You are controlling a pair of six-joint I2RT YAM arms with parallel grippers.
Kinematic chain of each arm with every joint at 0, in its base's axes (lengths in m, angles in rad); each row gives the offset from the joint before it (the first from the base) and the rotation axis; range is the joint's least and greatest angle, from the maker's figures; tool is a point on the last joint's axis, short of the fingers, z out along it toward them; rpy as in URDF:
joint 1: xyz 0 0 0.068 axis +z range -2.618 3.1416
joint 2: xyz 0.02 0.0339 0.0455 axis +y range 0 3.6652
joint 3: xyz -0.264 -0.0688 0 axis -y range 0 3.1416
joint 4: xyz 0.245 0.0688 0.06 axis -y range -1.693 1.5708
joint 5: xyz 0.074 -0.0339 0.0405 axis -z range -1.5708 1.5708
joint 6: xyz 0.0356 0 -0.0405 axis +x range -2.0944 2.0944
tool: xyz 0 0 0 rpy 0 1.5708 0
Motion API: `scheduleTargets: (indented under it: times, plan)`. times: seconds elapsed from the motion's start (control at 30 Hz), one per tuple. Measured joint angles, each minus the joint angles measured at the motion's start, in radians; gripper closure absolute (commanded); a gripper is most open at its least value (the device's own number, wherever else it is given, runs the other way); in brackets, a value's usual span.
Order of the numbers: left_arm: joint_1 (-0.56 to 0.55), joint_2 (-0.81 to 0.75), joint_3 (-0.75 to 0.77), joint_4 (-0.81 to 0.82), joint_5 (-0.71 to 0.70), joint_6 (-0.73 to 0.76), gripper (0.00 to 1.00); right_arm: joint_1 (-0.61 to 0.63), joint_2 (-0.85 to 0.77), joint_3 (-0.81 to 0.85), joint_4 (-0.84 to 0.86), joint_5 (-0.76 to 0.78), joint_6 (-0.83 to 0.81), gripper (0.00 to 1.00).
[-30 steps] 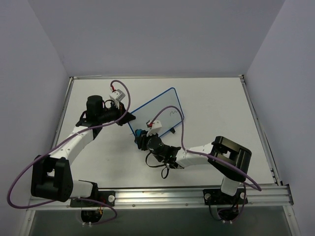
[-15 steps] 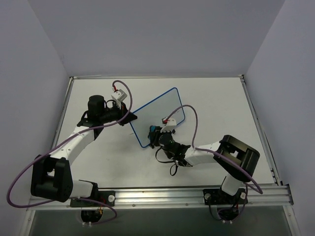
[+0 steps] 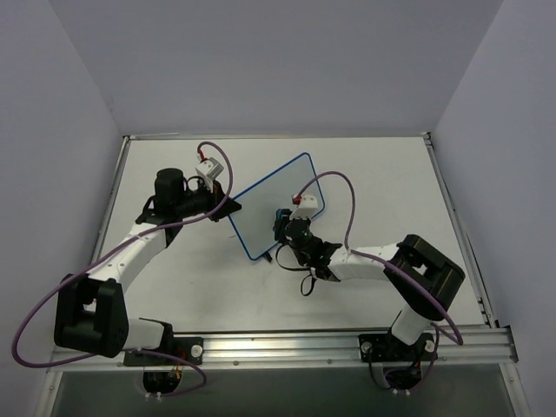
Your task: Erase the whiteboard
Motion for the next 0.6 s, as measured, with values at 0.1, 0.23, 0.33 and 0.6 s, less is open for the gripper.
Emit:
scheduleTargets:
  times: [0.1, 0.23, 0.33, 0.6]
  plan:
    - [0.002, 0.000, 0.000, -0.002, -0.006, 0.000, 0.98, 0.041, 0.000, 0.097, -0.023, -0.013, -0.026, 1.00]
    - [-0.003, 0.000, 0.000, 0.002, 0.009, 0.001, 0.98, 0.094, 0.001, 0.188, 0.005, -0.071, -0.031, 1.00]
    - [-0.007, -0.003, 0.000, 0.001, 0.010, 0.006, 0.98, 0.103, 0.007, 0.196, 0.018, -0.079, -0.030, 1.00]
    - [-0.004, 0.000, 0.000, 0.001, -0.005, 0.006, 0.98, 0.063, 0.024, 0.148, 0.104, -0.117, 0.024, 1.00]
